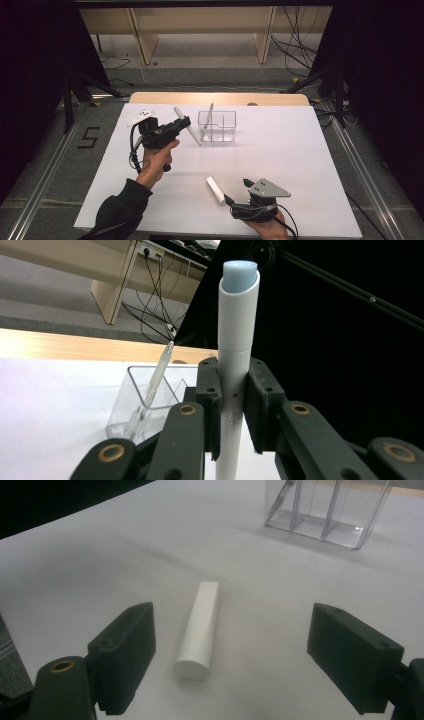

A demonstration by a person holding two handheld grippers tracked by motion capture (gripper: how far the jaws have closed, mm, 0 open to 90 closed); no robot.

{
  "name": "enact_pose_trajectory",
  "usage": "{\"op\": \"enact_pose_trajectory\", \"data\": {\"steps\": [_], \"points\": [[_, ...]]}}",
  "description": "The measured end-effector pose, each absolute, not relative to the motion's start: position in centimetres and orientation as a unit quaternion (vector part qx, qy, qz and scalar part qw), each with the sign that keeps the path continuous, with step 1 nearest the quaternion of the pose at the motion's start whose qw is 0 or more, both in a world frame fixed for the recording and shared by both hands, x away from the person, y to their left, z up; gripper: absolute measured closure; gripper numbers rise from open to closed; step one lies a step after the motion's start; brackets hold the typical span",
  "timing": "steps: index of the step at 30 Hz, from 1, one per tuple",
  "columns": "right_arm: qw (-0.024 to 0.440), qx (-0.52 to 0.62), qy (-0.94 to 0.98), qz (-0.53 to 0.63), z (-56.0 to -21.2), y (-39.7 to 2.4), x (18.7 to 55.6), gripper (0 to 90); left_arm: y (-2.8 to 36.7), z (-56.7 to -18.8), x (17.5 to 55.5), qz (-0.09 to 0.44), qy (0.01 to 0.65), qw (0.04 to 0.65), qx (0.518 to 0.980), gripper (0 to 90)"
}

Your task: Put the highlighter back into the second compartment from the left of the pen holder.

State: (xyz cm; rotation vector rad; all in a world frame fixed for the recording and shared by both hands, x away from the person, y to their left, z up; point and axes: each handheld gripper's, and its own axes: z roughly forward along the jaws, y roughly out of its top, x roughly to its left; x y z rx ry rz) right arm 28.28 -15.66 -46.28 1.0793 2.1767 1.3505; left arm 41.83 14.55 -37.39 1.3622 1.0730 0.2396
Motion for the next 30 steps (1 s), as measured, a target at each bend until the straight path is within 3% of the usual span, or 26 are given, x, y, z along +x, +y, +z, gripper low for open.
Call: {"op": "enact_pose_trajectory", "data": {"steps": [30], "points": [[0.173, 0.377, 0.772, 0.481, -46.3, -15.5, 28.0, 19.9, 9.5, -36.9, 48.8, 0.138, 0.464, 0.627, 0.61, 77.9]]}}
